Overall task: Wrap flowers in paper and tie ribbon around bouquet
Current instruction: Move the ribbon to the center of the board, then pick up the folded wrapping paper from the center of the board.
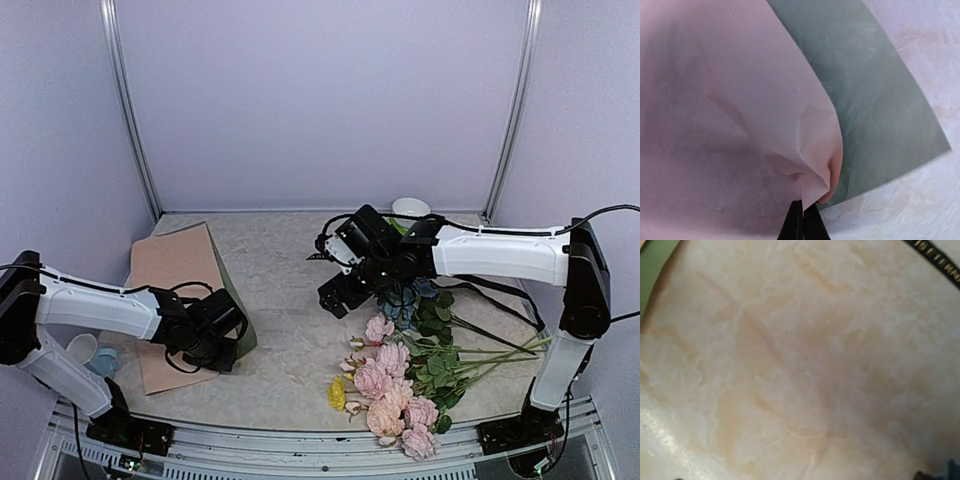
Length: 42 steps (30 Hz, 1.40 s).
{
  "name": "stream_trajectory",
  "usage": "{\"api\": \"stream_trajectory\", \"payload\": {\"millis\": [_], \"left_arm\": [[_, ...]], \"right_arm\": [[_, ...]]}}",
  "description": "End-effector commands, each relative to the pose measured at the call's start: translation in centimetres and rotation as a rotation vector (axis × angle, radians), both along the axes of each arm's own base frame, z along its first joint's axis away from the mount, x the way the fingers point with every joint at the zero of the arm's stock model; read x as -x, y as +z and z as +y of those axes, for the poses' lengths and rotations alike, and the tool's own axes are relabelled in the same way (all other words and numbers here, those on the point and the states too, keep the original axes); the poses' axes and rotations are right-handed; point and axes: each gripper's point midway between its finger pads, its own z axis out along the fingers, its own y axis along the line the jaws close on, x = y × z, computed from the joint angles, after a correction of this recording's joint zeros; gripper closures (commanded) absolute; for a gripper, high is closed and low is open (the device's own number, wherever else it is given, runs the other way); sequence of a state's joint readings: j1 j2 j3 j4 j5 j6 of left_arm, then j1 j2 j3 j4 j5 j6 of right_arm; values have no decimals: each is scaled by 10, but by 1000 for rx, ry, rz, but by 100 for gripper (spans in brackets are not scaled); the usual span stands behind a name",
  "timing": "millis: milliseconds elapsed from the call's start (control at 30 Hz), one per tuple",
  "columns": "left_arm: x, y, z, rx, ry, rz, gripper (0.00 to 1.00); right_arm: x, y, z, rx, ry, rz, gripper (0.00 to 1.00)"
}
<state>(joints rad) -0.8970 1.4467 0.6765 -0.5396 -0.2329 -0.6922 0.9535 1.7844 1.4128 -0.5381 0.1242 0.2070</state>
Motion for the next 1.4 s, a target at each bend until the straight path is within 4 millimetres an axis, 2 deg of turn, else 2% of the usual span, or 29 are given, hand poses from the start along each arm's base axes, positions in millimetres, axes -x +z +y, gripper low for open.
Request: {"api": "stream_trajectory", "payload": {"millis": [0,100,200,300,333,400,500,567,633,700,767,833,900,933,1000,1067,1133,1200,1300,1367], "left_arm": [[-20,53,-39,89,-118,-163,100],[-13,83,-72,178,-241,-210,100],[-4,90,-80,202,-282,-208,100],[3,98,-84,239,-290,-210,100],[4,108,-88,261,-295,-230,100],[2,141,-96,297,-304,-318,100],[-15,204,-94,318,-272,-493,100],[-22,234,-98,320,-297,-563,100],[-25,256,-103,326,-318,-595,100],[-26,267,-105,333,-311,-607,100],[-27,283,-104,364,-296,-642,100],[-31,309,-102,399,-280,-717,100],[-38,336,-95,385,-269,-812,100],[-43,347,-91,367,-254,-850,100],[-52,361,-83,324,-226,-892,100],[-57,371,-79,317,-214,-916,100],[-59,382,-75,327,-207,-938,100],[-61,390,-73,336,-204,-950,100],[-62,400,-72,350,-210,-971,100],[-62,406,-71,358,-209,-984,100]], "right_arm": [[15,-3,22,-95,63,63,3],[34,9,49,-258,185,118,3],[49,15,74,-420,274,230,3],[37,-1,83,-409,210,311,4],[30,-6,82,-382,180,315,4],[19,-9,75,-344,137,278,4],[7,4,58,-340,111,202,2],[-4,10,45,-375,84,197,2],[-19,2,31,-373,25,218,2],[-33,-14,21,-271,-28,205,2],[-37,-21,18,-187,-17,190,2],[-29,-3,22,-202,59,119,2],[-12,41,24,-295,191,-9,2],[-1,56,21,-318,247,-58,2],[25,90,17,-393,398,-176,2],[51,106,6,-426,534,-291,2],[69,103,-5,-419,622,-369,1],[79,97,-6,-397,664,-410,0],[81,89,7,-357,695,-486,0],[73,80,19,-306,704,-534,0]]}}
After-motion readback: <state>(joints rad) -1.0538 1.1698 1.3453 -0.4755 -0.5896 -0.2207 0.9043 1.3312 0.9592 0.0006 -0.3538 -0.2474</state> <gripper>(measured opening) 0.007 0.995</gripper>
